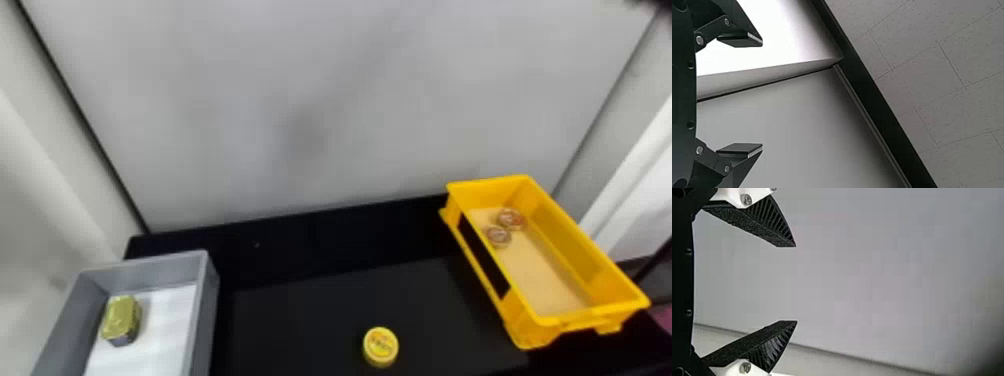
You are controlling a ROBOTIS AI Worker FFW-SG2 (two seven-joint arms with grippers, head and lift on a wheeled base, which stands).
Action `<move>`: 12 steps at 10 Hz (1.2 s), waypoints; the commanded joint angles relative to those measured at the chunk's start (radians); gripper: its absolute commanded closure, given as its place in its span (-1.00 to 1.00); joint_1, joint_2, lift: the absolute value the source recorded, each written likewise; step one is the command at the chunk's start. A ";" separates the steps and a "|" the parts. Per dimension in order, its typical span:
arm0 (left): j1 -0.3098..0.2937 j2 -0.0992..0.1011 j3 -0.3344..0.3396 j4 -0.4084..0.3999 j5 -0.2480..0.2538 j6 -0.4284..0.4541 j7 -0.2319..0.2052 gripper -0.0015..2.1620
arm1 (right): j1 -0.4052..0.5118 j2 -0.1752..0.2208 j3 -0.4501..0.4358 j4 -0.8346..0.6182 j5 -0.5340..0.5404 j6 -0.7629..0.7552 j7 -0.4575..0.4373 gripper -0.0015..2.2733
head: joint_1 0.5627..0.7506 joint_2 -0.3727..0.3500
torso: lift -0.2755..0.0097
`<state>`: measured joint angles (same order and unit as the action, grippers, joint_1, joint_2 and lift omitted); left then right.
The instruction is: Pick up the round yellow can and place it in the yellow rectangular box
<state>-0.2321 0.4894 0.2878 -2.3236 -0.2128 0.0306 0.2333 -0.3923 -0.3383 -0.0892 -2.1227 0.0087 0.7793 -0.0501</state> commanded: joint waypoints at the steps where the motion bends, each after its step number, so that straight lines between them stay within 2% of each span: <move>1: 0.002 -0.003 -0.010 0.006 0.001 -0.003 0.000 -0.71 | 0.018 0.008 0.042 0.164 -0.204 0.166 0.015 -0.95 | 0.89 0.08 | 0.93; 2: 0.002 -0.006 -0.016 0.010 0.001 -0.008 0.000 -0.71 | 0.015 0.007 0.080 0.245 -0.262 0.186 0.041 -0.95 | 0.89 0.08 | 0.93; 3: -0.001 -0.006 -0.021 0.015 0.003 -0.009 0.000 -0.71 | 0.003 0.012 0.137 0.349 -0.283 0.175 0.136 -0.94 | 0.89 0.08 | 0.93; 6: -0.013 -0.012 -0.039 0.027 0.006 -0.017 0.000 -0.71 | -0.014 0.039 0.276 0.547 -0.283 0.181 0.343 -0.94 | 0.89 0.08 | 0.93; 9: -0.019 -0.023 -0.050 0.039 0.009 -0.029 0.000 -0.71 | 0.033 0.074 0.341 0.711 -0.191 0.123 0.506 -0.93 | 0.89 0.08 | 0.93; 12: -0.024 -0.026 -0.062 0.046 0.012 -0.034 0.000 -0.71 | 0.043 0.116 0.387 0.828 -0.007 0.085 0.692 -0.92 | 0.89 0.08 | 0.93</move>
<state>-0.2548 0.4648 0.2305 -2.2798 -0.2021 -0.0017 0.2333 -0.3513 -0.2422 0.2824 -1.3410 -0.0781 0.8834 0.5946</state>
